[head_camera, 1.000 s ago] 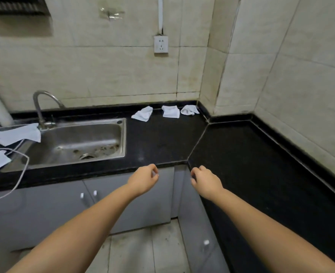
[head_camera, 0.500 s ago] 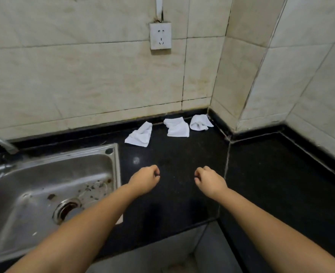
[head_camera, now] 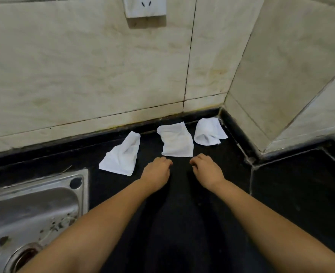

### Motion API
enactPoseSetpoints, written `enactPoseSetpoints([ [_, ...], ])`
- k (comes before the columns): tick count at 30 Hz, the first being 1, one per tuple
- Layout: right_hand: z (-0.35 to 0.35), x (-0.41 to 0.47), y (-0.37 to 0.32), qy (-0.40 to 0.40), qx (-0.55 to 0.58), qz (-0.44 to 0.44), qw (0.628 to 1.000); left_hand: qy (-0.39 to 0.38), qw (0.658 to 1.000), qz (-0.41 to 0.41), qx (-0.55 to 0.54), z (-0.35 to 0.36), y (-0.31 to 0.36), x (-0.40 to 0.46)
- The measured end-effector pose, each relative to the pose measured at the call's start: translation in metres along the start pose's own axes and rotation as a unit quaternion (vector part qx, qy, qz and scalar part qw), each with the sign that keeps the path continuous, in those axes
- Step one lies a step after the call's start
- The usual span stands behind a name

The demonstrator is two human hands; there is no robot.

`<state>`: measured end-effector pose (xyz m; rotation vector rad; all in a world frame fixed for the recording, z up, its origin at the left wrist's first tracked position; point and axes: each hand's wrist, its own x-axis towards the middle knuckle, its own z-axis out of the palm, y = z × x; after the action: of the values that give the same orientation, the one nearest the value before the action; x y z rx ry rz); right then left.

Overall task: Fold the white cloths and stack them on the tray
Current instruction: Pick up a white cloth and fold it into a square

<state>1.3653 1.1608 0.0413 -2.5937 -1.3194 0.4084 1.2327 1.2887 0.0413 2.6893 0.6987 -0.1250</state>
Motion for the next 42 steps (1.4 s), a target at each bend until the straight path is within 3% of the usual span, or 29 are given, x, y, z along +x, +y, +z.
enactPoseSetpoints([
  [9,0.032,0.070,0.011,0.049,-0.048,-0.051,0.996,0.039,0.996,0.019,0.073,0.033,-0.011,0.066],
  [13,0.021,0.065,0.009,0.015,-0.057,-0.071,0.996,0.072,0.995,0.010,0.072,0.032,-0.006,0.061],
  [16,0.002,0.042,0.001,0.043,0.072,-0.069,0.994,0.109,0.994,0.001,-0.001,0.020,-0.004,0.041],
  [21,-0.058,-0.003,-0.022,0.093,0.256,-0.068,0.960,0.205,0.966,-0.016,-0.154,-0.022,0.005,0.002],
  [28,-0.126,-0.062,-0.032,0.221,0.324,-0.015,0.920,0.247,0.932,-0.051,-0.261,-0.081,0.015,-0.045],
  [35,-0.160,-0.101,-0.028,0.300,0.422,0.044,0.854,0.277,0.923,-0.027,-0.268,-0.143,0.016,-0.089],
  [38,-0.166,-0.122,-0.032,0.306,0.439,0.046,0.844,0.267,0.897,-0.010,-0.351,-0.158,0.027,-0.111],
  [42,-0.149,-0.159,-0.023,0.280,0.461,0.046,0.841,0.185,0.869,0.010,-0.460,-0.139,0.027,-0.141],
])
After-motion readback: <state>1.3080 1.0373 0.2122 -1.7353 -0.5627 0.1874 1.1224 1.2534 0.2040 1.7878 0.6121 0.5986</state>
